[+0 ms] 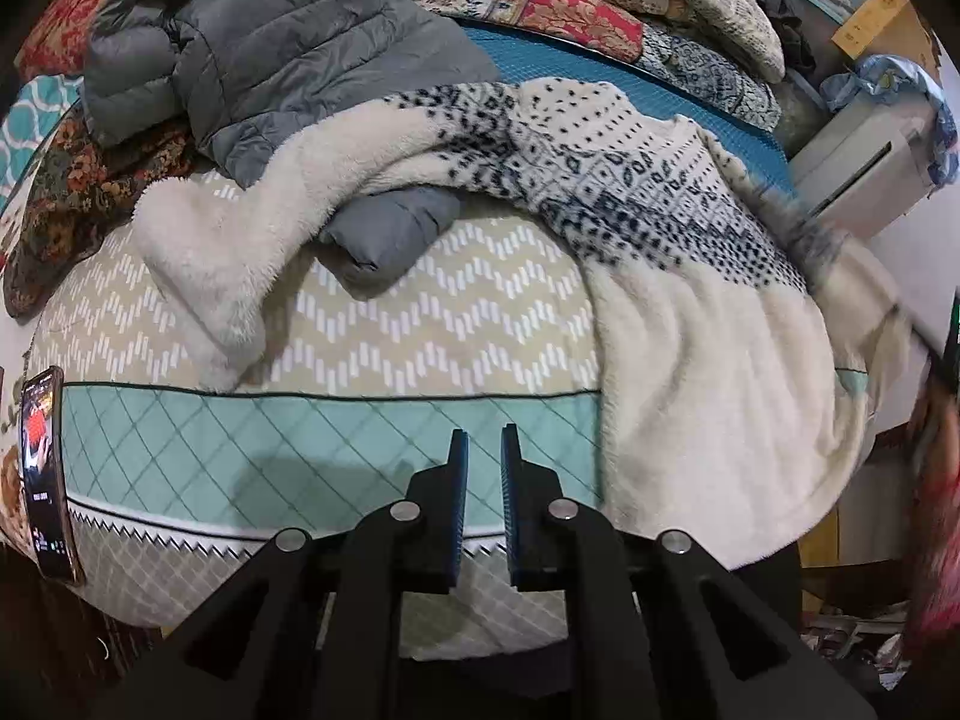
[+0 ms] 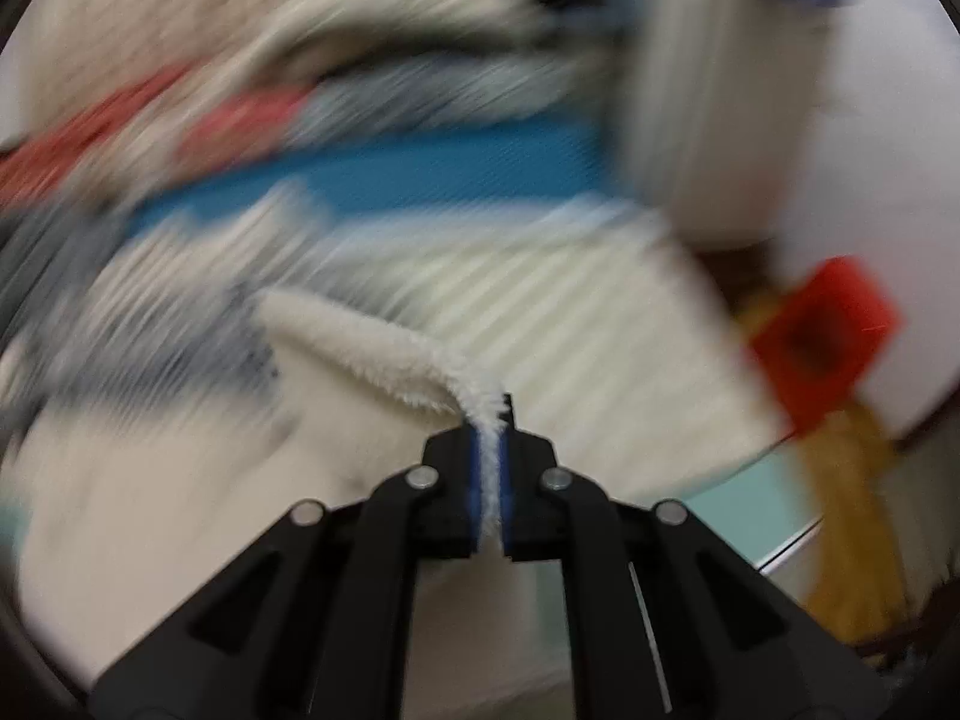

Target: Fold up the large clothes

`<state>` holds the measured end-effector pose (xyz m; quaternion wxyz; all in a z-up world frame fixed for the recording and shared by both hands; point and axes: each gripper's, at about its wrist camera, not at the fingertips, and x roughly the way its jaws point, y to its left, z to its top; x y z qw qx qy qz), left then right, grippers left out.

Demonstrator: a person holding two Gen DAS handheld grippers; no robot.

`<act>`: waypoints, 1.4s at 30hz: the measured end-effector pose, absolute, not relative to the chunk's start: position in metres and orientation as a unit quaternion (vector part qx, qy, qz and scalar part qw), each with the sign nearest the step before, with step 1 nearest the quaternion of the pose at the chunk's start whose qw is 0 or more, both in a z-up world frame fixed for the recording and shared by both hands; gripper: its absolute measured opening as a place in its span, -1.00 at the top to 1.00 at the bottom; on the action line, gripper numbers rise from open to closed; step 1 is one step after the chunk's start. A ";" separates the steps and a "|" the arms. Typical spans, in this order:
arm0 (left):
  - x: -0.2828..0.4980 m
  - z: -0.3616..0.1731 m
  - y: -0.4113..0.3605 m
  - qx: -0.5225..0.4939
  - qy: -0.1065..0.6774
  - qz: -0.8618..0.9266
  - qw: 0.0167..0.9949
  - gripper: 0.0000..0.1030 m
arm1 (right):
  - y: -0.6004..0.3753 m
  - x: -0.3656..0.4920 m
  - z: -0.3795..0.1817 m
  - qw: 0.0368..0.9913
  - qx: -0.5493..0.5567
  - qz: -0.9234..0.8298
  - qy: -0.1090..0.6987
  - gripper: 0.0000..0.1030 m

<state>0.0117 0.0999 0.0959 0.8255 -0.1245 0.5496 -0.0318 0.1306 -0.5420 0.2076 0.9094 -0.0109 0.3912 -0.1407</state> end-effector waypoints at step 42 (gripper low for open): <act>-0.055 0.029 0.052 -0.179 0.600 -0.086 0.775 0.33 | -0.518 -0.078 0.133 0.865 0.135 -0.022 0.484 0.28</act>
